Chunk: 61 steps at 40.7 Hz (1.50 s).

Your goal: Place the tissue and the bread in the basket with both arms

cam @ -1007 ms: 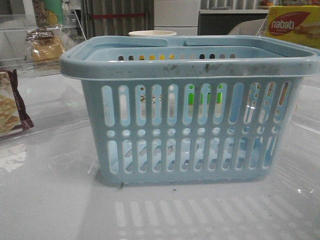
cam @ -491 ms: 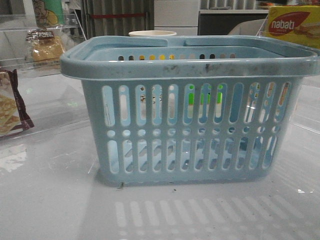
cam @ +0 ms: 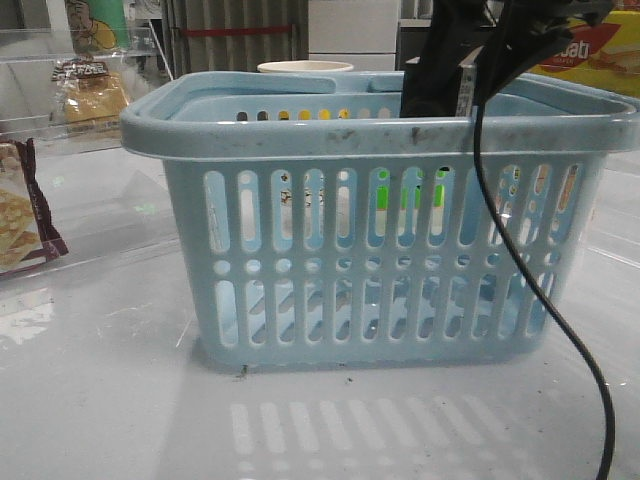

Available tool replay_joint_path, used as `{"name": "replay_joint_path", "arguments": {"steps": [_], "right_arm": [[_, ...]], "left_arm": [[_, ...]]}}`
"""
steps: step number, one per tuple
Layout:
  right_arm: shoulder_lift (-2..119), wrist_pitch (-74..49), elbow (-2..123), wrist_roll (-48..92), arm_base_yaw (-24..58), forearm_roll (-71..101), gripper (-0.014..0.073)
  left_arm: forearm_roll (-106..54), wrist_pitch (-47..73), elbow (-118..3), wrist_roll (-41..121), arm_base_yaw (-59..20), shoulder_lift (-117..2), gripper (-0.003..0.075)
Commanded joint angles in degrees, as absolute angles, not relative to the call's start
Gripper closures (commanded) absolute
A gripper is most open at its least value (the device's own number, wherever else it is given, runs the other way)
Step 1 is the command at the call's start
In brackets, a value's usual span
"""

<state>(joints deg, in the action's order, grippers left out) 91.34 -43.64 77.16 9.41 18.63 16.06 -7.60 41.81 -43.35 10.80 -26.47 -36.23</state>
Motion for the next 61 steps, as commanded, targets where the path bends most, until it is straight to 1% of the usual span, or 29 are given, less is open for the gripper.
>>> {"name": "replay_joint_path", "arguments": {"steps": [1,10,19,33,46,53,61], "right_arm": [[89.3,-39.8,78.8,10.0,18.6,17.5,0.0076],[85.8,-37.6,78.8,11.5,18.6,17.5,0.0076],[75.3,-38.8,76.5,16.9,18.6,17.4,0.0076],[54.2,-38.2,61.3,17.5,18.6,16.0,0.0076],[40.5,-38.2,48.9,17.5,18.6,14.4,0.0076],[37.0,-38.3,44.5,17.4,18.6,12.5,0.0076],[36.9,-38.7,42.6,16.5,17.1,11.3,0.0076]], "left_arm": [[-8.1,37.9,-45.1,11.0,-26.9,-36.6,0.0232],[-8.1,37.9,-45.1,11.0,-26.9,-36.6,0.0232],[-8.1,37.9,-45.1,11.0,-26.9,-36.6,0.0232],[-8.1,37.9,-45.1,11.0,-26.9,-36.6,0.0232],[-8.1,37.8,-45.1,11.0,-26.9,-36.6,0.0232],[-8.1,37.6,-45.1,11.0,-26.9,-36.6,0.0232],[-8.1,36.3,-45.1,11.0,-26.9,-36.6,0.0232]]}}
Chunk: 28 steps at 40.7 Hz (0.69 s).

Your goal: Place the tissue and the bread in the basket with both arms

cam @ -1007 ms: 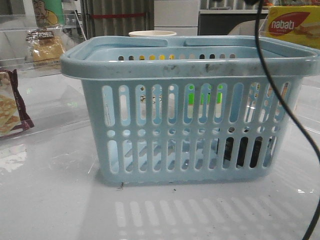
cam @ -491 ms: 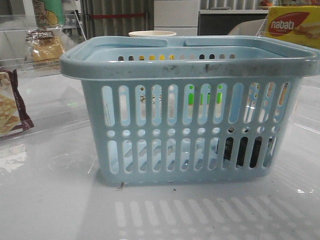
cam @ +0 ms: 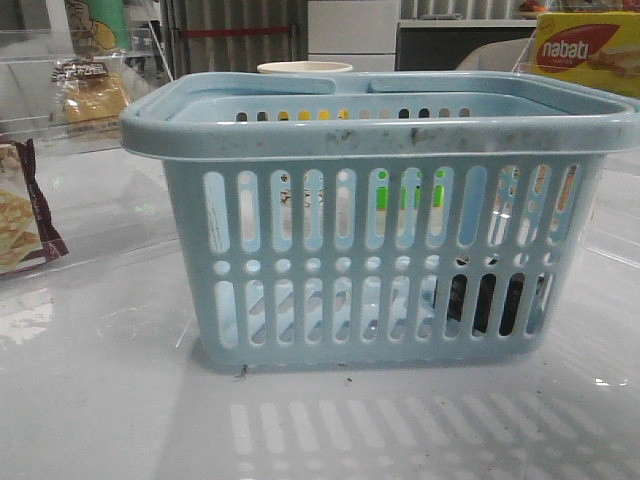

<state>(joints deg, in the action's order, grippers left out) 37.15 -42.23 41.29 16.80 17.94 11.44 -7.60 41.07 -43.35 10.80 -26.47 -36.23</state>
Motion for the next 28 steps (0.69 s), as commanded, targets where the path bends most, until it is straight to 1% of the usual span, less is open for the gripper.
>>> {"name": "replay_joint_path", "arguments": {"steps": [1,8,10,15,18,28], "right_arm": [[36.9,-38.6,42.6,16.5,16.8,11.3,0.0076],[36.9,-38.0,42.6,13.8,14.9,11.2,0.0076],[36.9,-38.0,42.6,12.8,13.9,11.2,0.0076],[36.9,-38.0,42.6,12.6,12.2,11.2,0.0076],[36.9,-38.0,42.6,12.6,12.2,11.2,0.0076],[36.9,-38.6,42.6,12.6,12.2,11.2,0.0076]], "left_arm": [[-8.1,36.6,-45.1,11.0,-26.9,-36.6,0.0232],[-6.4,36.7,-45.2,8.8,-25.7,-37.6,0.0229],[-4.1,36.8,-45.5,7.2,-24.8,-38.7,0.0215],[-1.6,38.1,-47.3,5.5,-21.5,-43.2,0.0132],[-1.6,38.7,-49.1,5.5,-19.4,-46.6,0.0096],[-1.6,38.9,-57.8,5.5,-12.8,-62.0,0.0097]]}}
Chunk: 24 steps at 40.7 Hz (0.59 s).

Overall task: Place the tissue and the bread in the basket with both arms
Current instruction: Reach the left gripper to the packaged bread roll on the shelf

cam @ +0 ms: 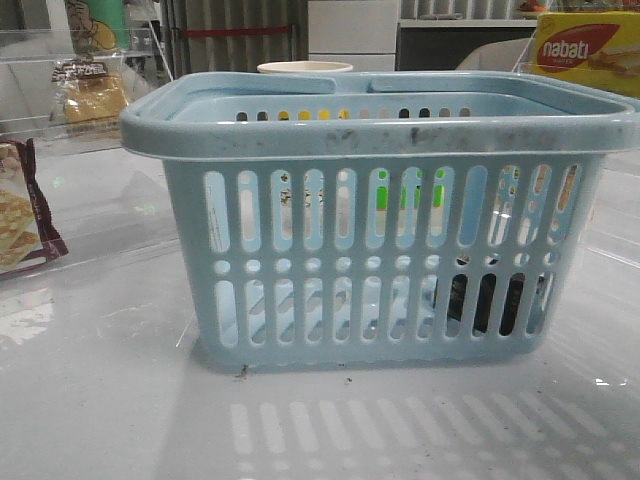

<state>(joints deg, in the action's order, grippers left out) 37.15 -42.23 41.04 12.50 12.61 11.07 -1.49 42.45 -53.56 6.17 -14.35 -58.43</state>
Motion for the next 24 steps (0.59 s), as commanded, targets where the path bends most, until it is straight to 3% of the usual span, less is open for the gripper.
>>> {"name": "replay_joint_path", "arguments": {"steps": [1,24], "right_arm": [[36.9,-38.6,42.6,12.6,12.2,11.2,0.0076],[36.9,-38.6,42.6,12.6,12.2,11.2,0.0076]], "left_arm": [[-1.6,38.9,-59.1,5.5,-12.2,-63.9,0.0097],[-1.5,35.5,-89.4,5.7,-6.3,-95.9,0.0099]]}}
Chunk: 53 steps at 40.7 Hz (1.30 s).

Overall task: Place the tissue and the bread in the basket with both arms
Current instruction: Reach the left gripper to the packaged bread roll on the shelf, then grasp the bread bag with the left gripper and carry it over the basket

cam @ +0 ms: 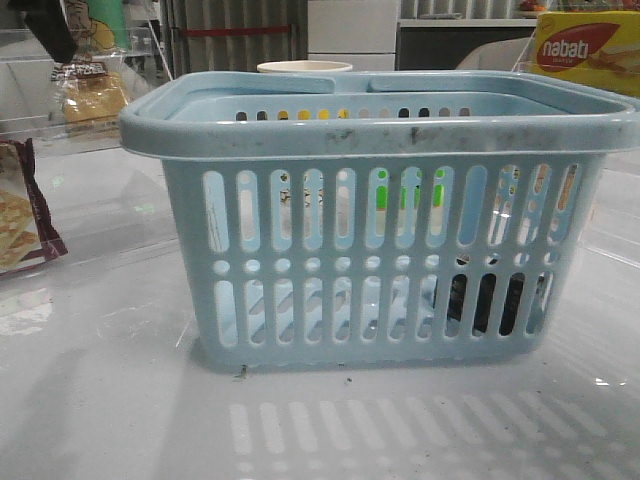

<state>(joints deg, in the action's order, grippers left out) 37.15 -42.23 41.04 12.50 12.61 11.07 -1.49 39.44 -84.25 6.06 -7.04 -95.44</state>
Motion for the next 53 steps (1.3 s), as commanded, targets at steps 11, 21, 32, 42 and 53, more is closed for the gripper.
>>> {"name": "replay_joint_path", "arguments": {"steps": [11,21,32,42,53], "right_arm": [[36.9,-38.6,42.6,12.6,12.2,11.2,0.0076],[36.9,-38.6,42.6,12.6,12.2,11.2,0.0076],[36.9,-38.6,42.6,12.6,12.2,11.2,0.0076],[36.9,-38.6,42.6,12.6,12.2,11.2,0.0076],[36.9,-38.6,42.6,12.6,12.2,11.2,0.0076]], "left_arm": [[-1.4,29.8,-96.5,5.7,-5.3,-104.3,0.0145],[-1.2,22.8,-97.3,5.7,-4.5,-108.5,0.0258],[-0.8,18.2,-97.3,5.7,-4.2,-110.8,0.0342],[-0.8,18.1,-97.3,5.7,-4.2,-113.0,0.0358],[-0.8,16.9,-97.3,5.7,-4.2,-113.1,0.0486]]}}
